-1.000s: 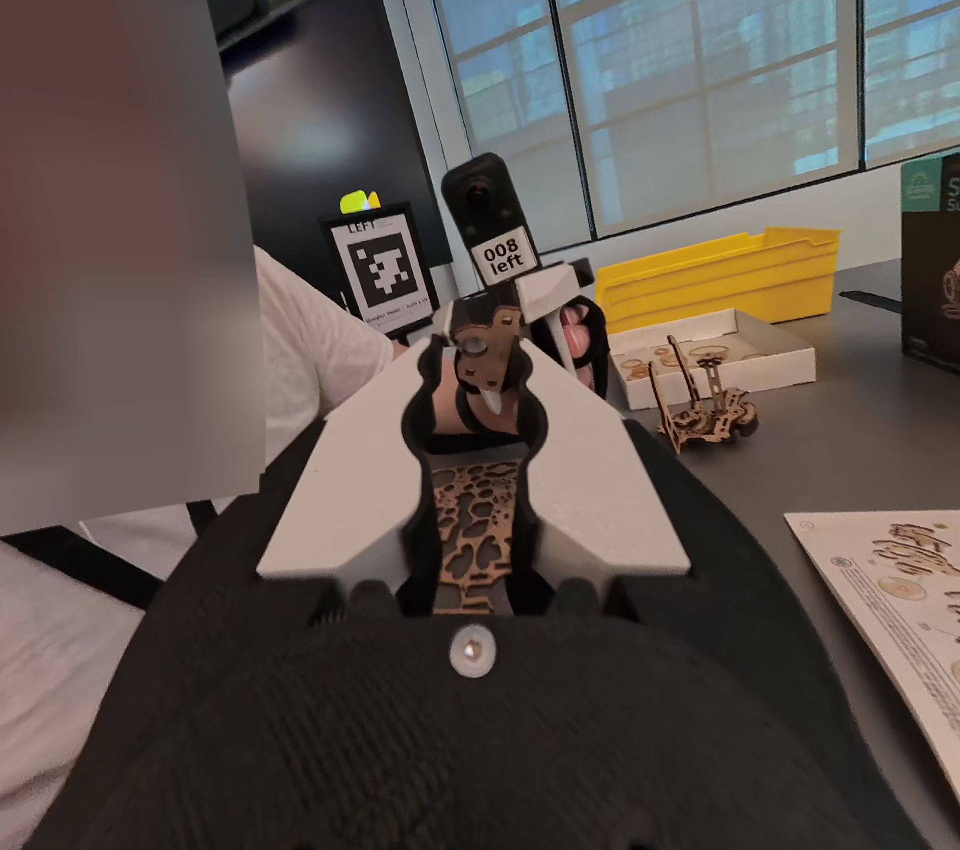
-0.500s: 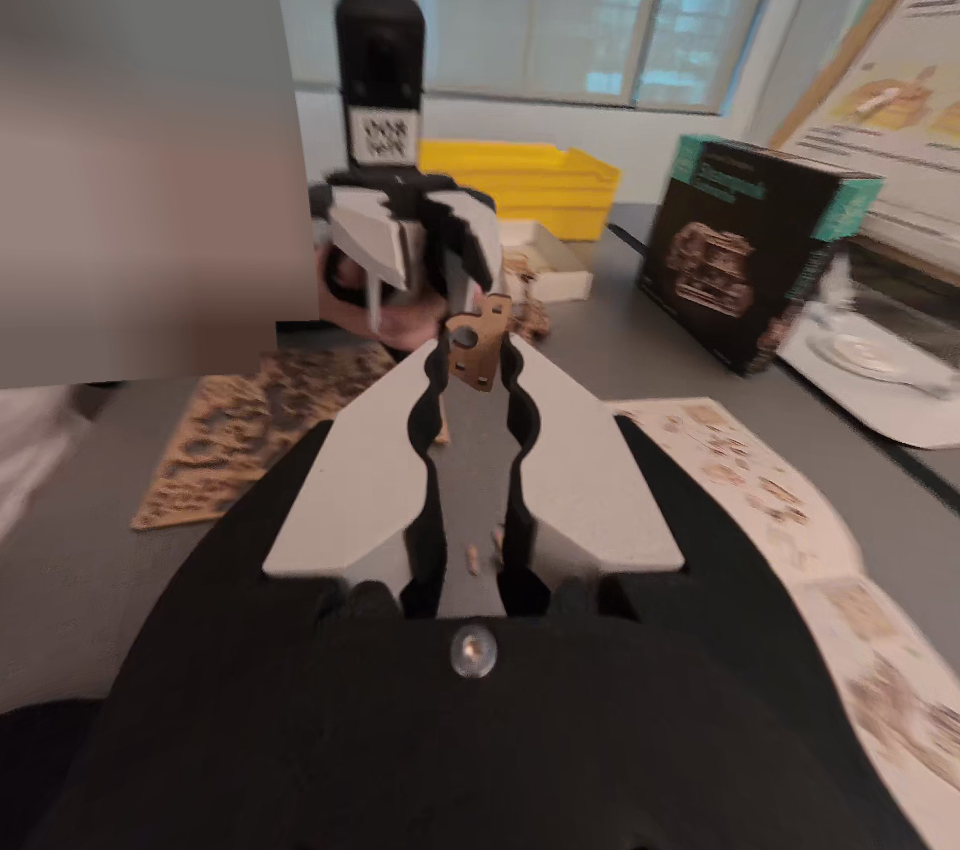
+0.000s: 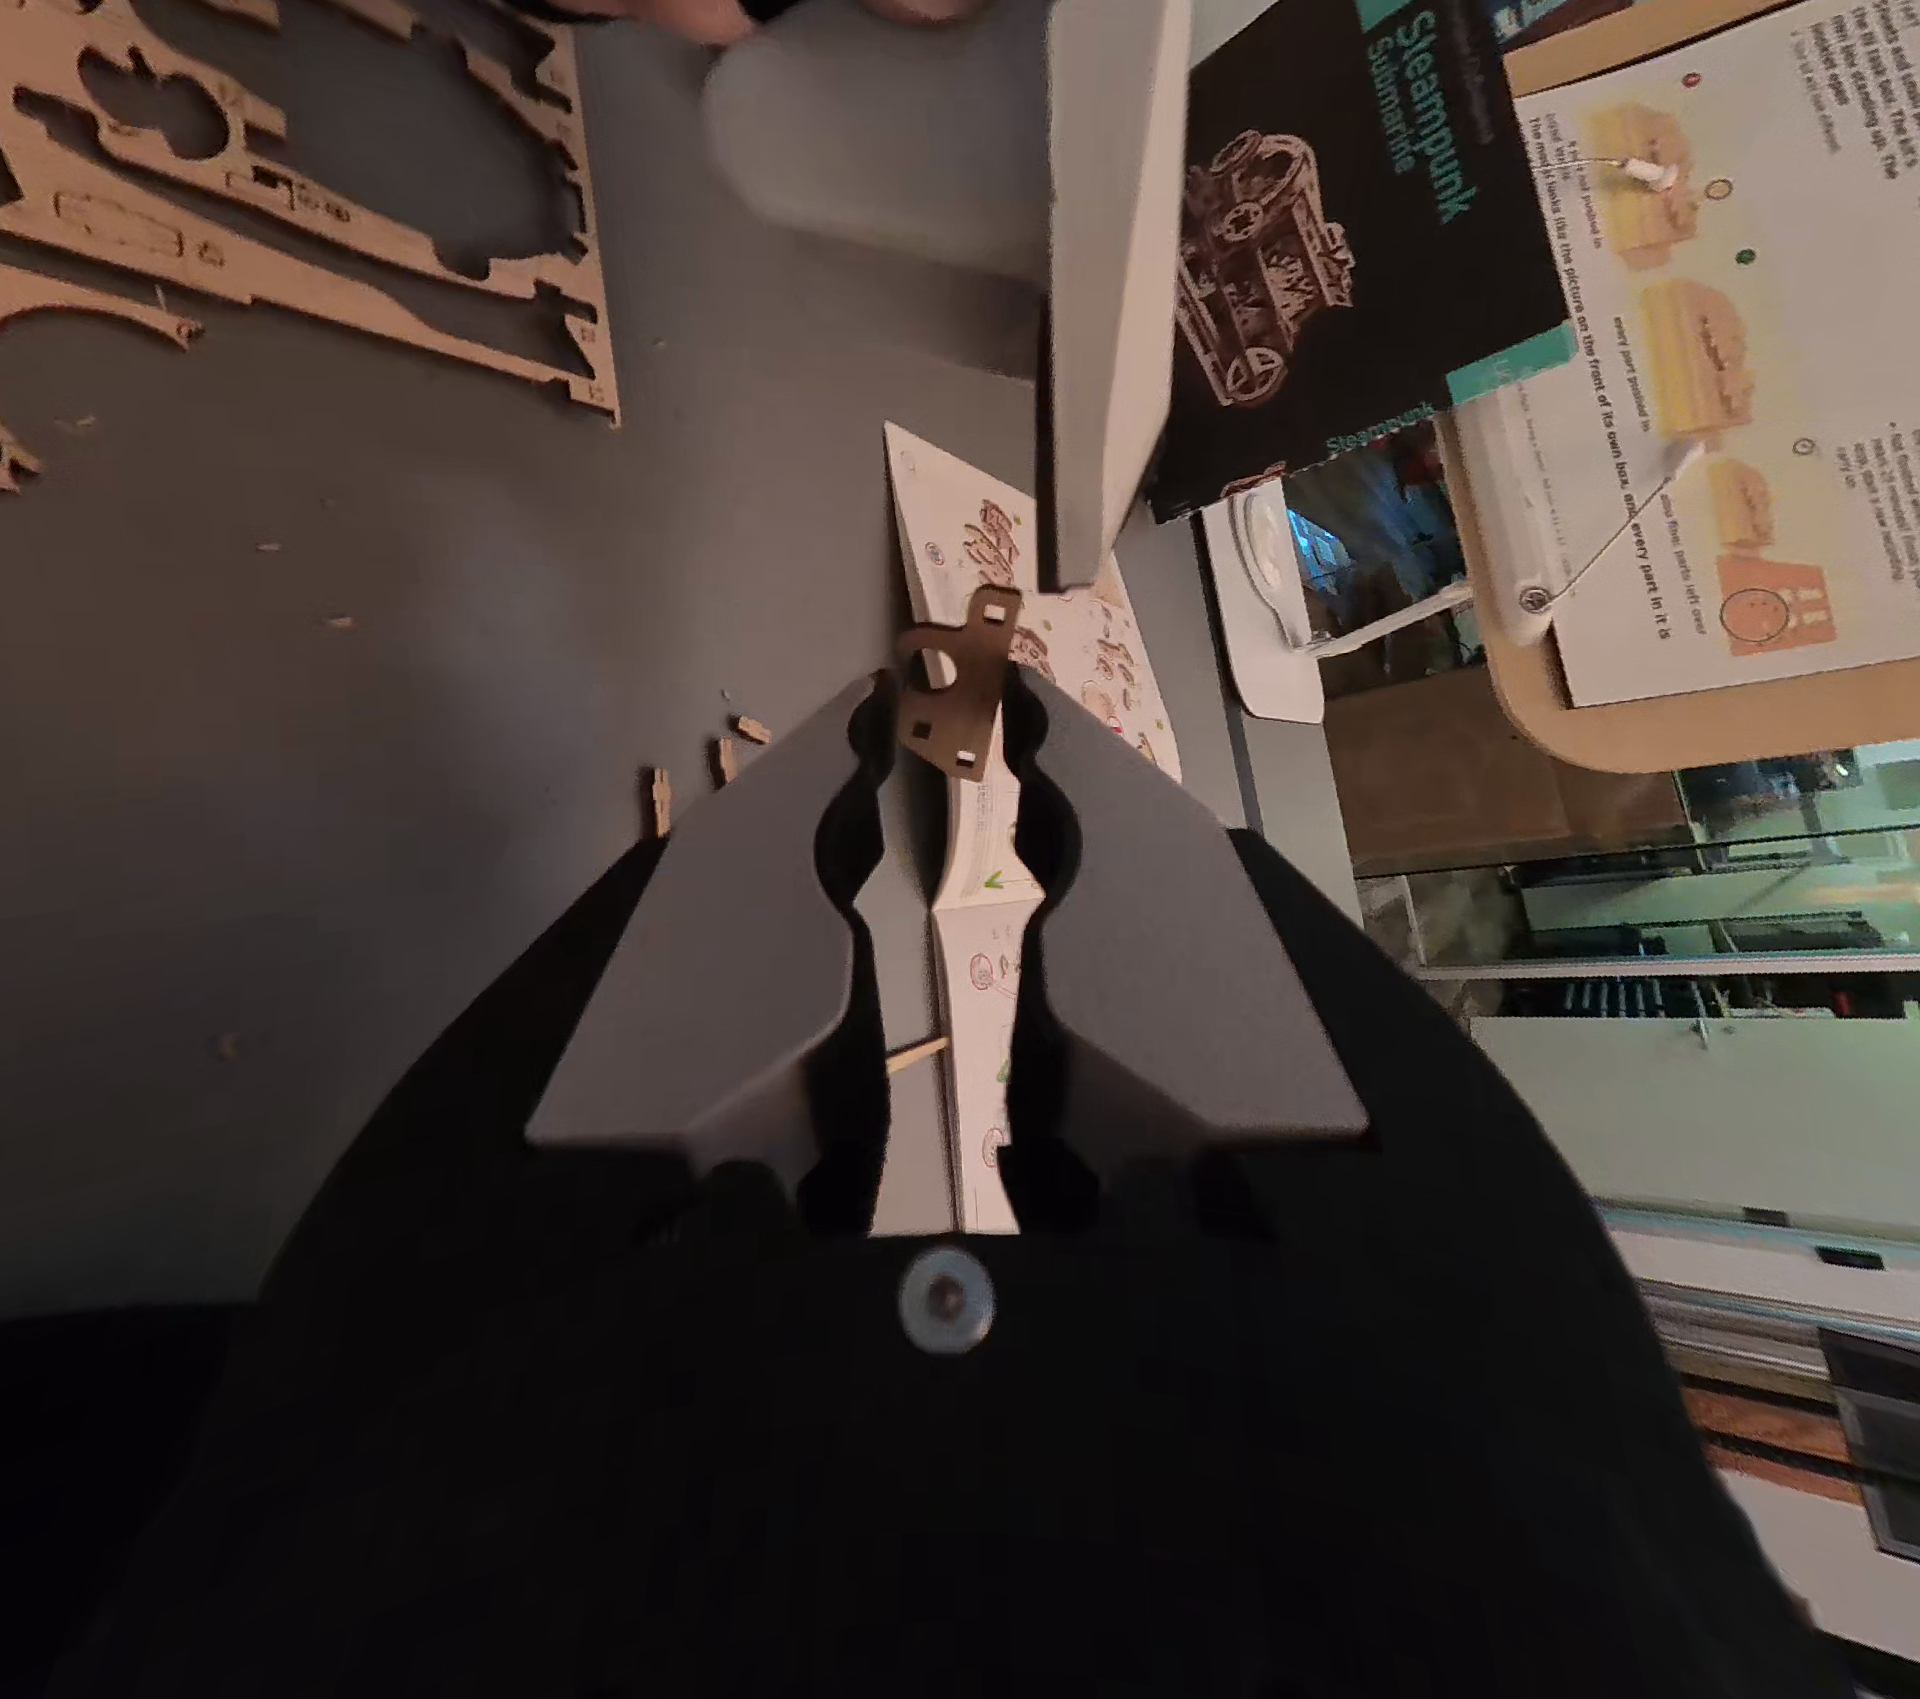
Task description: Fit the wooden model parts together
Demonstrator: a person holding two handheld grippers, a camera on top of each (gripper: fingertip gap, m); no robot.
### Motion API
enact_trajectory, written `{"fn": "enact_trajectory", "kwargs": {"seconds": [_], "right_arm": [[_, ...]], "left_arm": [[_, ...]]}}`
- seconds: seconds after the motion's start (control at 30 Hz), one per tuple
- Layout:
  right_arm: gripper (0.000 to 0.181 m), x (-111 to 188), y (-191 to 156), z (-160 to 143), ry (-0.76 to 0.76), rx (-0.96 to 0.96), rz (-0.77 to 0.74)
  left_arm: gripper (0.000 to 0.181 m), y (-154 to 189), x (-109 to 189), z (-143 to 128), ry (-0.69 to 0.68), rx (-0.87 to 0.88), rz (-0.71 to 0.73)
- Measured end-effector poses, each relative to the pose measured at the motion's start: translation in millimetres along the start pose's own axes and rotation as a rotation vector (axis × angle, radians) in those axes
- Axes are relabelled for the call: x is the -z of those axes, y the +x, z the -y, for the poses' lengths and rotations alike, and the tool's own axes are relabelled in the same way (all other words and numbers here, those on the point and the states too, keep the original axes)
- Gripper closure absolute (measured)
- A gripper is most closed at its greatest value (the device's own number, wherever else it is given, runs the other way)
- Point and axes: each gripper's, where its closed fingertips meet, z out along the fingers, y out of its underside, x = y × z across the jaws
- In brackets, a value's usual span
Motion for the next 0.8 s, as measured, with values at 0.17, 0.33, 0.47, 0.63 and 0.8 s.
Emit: {"fn": "enact_trajectory", "kwargs": {"seconds": [0.17, 0.33, 0.47, 0.63, 0.8], "right_arm": [[0.163, -3, -9, -3, -0.028, 0.036, 0.032], [0.164, -6, -16, -5, -0.025, 0.032, 0.067], [0.153, -3, -11, -2, 0.037, -0.033, 0.070], [0.166, 8, -3, 8, 0.153, -0.112, 0.084], [0.167, 9, -7, 6, 0.167, -0.155, 0.135]], "left_arm": [[0.169, -14, -5, -20, -0.116, -0.006, 0.069], [0.180, -15, -6, -28, -0.165, 0.013, 0.047], [0.181, -15, -2, -22, -0.130, 0.075, -0.011], [0.181, -4, 4, -11, -0.059, 0.212, -0.155], [0.181, -4, 2, -13, -0.075, 0.128, -0.122]]}}
